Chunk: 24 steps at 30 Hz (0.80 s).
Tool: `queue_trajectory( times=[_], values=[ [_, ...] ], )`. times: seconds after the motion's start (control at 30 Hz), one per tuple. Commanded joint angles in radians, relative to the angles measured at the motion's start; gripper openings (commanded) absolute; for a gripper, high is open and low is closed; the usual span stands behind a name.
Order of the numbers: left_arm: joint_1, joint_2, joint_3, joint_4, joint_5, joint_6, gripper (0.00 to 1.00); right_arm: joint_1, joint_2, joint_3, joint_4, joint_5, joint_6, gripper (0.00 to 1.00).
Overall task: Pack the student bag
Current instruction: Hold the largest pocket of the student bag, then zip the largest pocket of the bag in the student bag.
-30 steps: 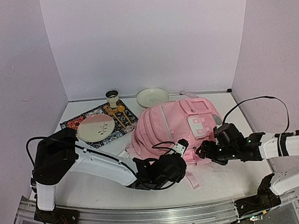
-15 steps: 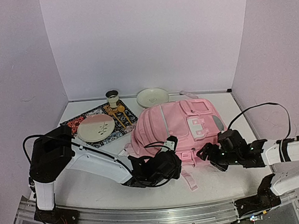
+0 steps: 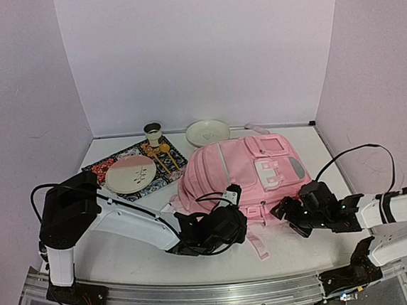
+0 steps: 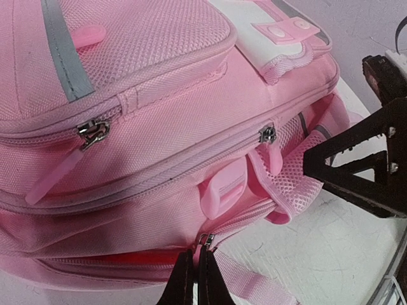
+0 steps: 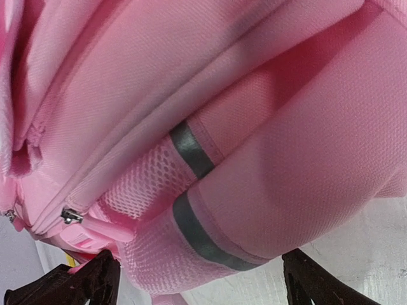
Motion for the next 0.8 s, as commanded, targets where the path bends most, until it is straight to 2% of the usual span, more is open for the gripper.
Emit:
queue_trajectory(
  times=[0.0,0.07,0.13,0.3,0.47,0.53,0.77],
  values=[
    [0.001,-0.076,0.011,0.042,-0.022,-0.001,0.0,-0.001,0.051,0.006,0.055,0.061,0.017,0.85],
    [0.001,-0.083,-0.005,0.051,-0.016,0.012,0.0,-0.001,0.075,0.023,0.058,0.08,0.007,0.8],
    [0.001,-0.097,-0.025,0.061,-0.017,0.028,0.0,-0.002,0.086,0.032,0.058,0.097,-0.001,0.7],
    [0.001,-0.149,-0.069,0.08,-0.044,0.094,0.0,-0.024,0.069,0.028,0.051,0.11,-0.012,0.3],
    [0.001,-0.193,-0.108,0.108,-0.098,0.191,0.0,-0.087,-0.013,0.009,0.011,0.109,-0.036,0.04],
    [0.002,-0.204,-0.123,0.12,-0.107,0.226,0.0,-0.122,-0.052,0.008,-0.023,0.109,-0.056,0.01],
    [0.003,-0.268,-0.204,0.138,-0.167,0.234,0.0,-0.23,-0.162,0.014,-0.132,0.125,-0.117,0.0]
  ],
)
